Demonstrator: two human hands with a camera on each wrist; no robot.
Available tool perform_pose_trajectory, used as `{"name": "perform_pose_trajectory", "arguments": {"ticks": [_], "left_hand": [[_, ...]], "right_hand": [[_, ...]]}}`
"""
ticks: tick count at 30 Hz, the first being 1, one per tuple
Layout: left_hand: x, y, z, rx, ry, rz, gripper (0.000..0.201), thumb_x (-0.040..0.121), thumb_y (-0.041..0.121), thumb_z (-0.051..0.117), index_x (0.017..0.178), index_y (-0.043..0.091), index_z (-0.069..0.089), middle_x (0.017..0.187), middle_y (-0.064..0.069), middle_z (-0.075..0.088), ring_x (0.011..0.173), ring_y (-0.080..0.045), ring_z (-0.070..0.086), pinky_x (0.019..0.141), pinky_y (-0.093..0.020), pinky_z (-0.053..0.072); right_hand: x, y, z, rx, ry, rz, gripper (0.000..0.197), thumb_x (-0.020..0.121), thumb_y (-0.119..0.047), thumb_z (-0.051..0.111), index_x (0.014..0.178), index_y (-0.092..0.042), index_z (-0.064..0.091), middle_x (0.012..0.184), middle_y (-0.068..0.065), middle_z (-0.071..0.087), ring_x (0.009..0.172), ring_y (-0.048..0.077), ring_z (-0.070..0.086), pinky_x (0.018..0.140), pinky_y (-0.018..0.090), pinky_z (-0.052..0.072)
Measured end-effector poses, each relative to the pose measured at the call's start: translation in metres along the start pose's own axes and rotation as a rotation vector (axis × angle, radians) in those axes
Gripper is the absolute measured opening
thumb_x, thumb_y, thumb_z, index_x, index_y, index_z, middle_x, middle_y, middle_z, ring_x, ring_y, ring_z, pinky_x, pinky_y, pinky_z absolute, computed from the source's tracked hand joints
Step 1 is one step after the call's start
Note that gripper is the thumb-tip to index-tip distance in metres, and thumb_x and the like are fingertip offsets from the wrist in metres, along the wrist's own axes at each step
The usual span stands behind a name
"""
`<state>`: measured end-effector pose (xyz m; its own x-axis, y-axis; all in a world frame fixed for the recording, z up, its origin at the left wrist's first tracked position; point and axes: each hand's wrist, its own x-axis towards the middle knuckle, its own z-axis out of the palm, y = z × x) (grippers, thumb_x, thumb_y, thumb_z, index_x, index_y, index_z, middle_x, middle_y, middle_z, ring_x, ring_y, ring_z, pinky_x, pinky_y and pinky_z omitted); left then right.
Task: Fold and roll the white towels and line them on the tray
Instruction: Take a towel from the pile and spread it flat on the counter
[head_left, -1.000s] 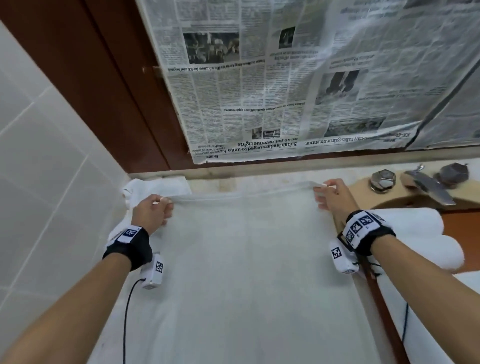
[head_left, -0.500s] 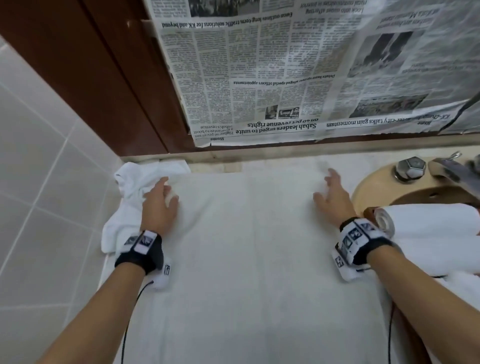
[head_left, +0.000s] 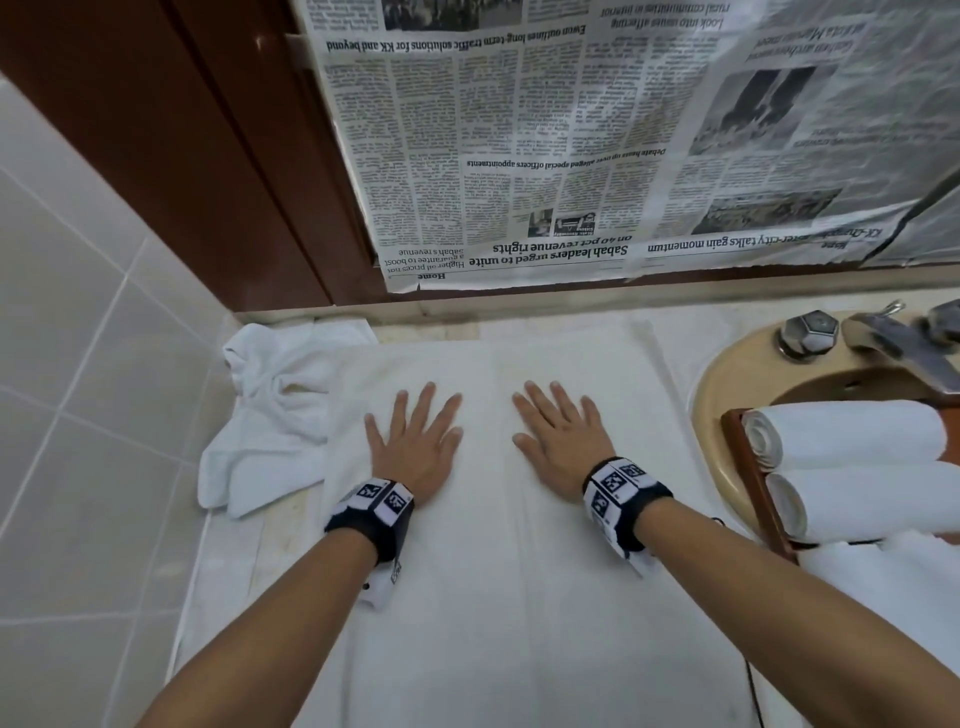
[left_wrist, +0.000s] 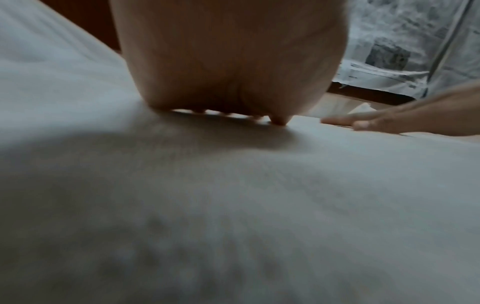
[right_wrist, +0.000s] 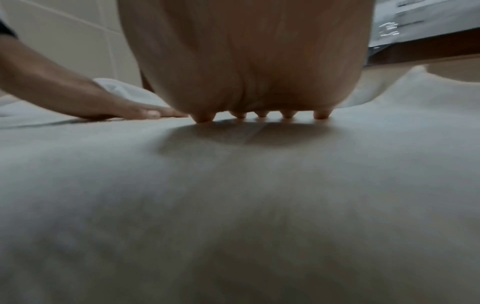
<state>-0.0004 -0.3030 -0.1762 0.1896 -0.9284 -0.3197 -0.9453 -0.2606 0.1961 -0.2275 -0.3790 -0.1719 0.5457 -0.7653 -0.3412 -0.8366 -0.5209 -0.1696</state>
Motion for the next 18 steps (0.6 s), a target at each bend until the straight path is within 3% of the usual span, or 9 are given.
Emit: {"name": "perform_pose_trajectory", "arguments": {"ticks": [5,8,12,15,18], "left_hand": [[0.008,-0.023,-0.003,-0.029,-0.008,0.046,0.053,0.101,0.059,0.013,0.152,0.054,-0.002,0.162,0.022,-0.016,0.151,-0.010,-0.016,0.117,-0.058,-0.012],[0.007,-0.024,-0.006,-0.115,0.035,0.060,0.055,0.103,0.054,0.023,0.155,0.042,0.013,0.165,0.017,-0.003,0.152,-0.012,-0.009,0.119,-0.058,-0.007],[-0.032,-0.005,-0.006,-0.213,0.155,0.001,0.067,0.093,0.057,0.023,0.155,0.033,0.022,0.166,0.010,0.004,0.153,-0.018,-0.002,0.119,-0.056,0.001],[-0.077,0.020,0.010,-0.199,0.063,-0.025,0.079,0.085,0.065,0.007,0.157,0.033,0.014,0.166,0.008,-0.002,0.152,-0.018,-0.007,0.119,-0.056,0.000],[-0.106,0.034,0.031,-0.088,-0.038,0.015,0.081,0.081,0.068,-0.004,0.157,0.041,0.002,0.165,0.012,-0.013,0.152,-0.019,-0.013,0.119,-0.057,-0.003]], "right_hand": [[-0.013,0.058,-0.004,0.065,0.007,0.237,0.062,0.100,-0.059,0.006,0.154,-0.037,-0.014,0.159,-0.012,-0.025,0.150,0.016,-0.018,0.121,0.047,-0.006],[-0.031,0.087,-0.012,0.106,0.033,0.367,0.064,0.102,-0.052,0.008,0.157,-0.024,-0.010,0.163,-0.001,-0.018,0.151,0.021,-0.013,0.123,0.046,0.000],[-0.072,0.048,-0.007,0.096,0.066,0.218,0.063,0.102,-0.048,0.007,0.156,-0.021,-0.009,0.160,-0.004,-0.021,0.150,0.017,-0.015,0.121,0.043,-0.007],[-0.104,-0.011,0.012,0.115,0.011,0.031,0.067,0.095,-0.054,-0.004,0.155,-0.027,-0.011,0.157,-0.012,-0.024,0.148,0.014,-0.020,0.121,0.043,-0.010],[-0.113,-0.035,0.034,0.085,-0.037,-0.024,0.064,0.098,-0.056,0.003,0.156,-0.031,-0.010,0.159,-0.014,-0.022,0.149,0.015,-0.021,0.121,0.045,-0.009]]}}
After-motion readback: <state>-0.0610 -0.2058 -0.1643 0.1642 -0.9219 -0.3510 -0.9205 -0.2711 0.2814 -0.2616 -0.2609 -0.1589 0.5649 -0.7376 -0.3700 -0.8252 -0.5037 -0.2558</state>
